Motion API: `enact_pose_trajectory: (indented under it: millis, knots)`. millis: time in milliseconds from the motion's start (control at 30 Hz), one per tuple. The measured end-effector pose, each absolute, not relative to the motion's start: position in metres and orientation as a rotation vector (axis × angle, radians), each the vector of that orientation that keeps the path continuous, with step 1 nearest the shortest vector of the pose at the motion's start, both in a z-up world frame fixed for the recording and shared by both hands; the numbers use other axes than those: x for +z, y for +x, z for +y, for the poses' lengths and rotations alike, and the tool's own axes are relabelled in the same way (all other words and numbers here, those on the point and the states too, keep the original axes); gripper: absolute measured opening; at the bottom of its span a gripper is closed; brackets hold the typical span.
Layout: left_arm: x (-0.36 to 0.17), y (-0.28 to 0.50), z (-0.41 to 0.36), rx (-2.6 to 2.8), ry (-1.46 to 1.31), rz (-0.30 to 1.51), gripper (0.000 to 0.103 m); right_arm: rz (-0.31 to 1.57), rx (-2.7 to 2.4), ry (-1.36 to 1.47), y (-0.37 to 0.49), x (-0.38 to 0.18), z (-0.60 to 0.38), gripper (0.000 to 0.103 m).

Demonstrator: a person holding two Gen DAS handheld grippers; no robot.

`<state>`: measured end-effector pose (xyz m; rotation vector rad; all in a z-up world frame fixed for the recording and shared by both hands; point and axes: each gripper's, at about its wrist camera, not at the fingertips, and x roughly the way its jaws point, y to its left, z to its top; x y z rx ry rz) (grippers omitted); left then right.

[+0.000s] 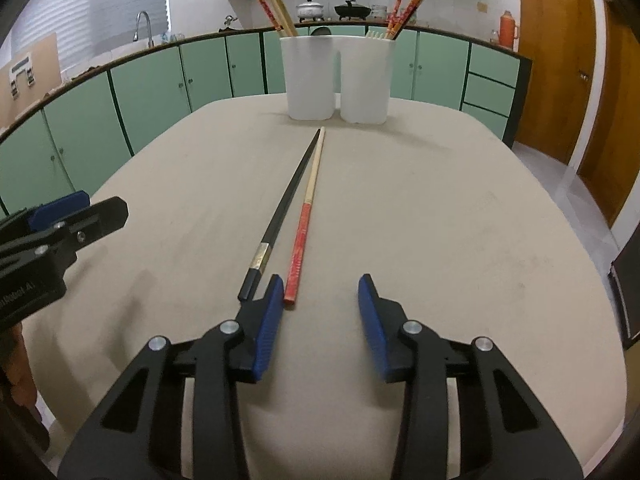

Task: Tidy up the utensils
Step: 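Move both tools back and grasp the red-patterned chopstick with the right gripper, then grasp the last black chopstick with the left gripper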

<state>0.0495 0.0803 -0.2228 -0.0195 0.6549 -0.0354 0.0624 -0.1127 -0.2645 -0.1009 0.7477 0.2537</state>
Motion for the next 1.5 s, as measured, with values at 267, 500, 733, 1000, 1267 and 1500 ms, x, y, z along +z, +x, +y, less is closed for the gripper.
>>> enact_pose_trajectory:
  millis: [267, 500, 733, 1000, 1267, 1500]
  knots:
    - [-0.223, 0.051, 0.076, -0.046, -0.021, 0.653, 0.066, 0.737, 0.262, -0.145, 0.062, -0.266, -0.105, 0.023]
    - [-0.221, 0.052, 0.069, -0.059, -0.011, 0.655, 0.066, 0.745, 0.297, -0.119, 0.063, -0.266, -0.108, 0.006]
    - [-0.223, 0.052, 0.05, -0.087, 0.002, 0.666, 0.066, 0.746, 0.21, -0.052, 0.068, -0.262, -0.142, 0.005]
    - [-0.229, 0.055, 0.018, -0.138, -0.012, 0.695, 0.066, 0.7, 0.155, -0.006, 0.065, -0.25, -0.176, 0.005]
    - [-0.243, 0.063, -0.002, -0.138, -0.033, 0.761, 0.051, 0.696, 0.144, 0.04, 0.063, -0.249, -0.195, 0.005]
    - [-0.251, 0.071, -0.018, -0.114, -0.008, 0.785, 0.04, 0.684, 0.144, 0.051, 0.062, -0.246, -0.198, 0.005]
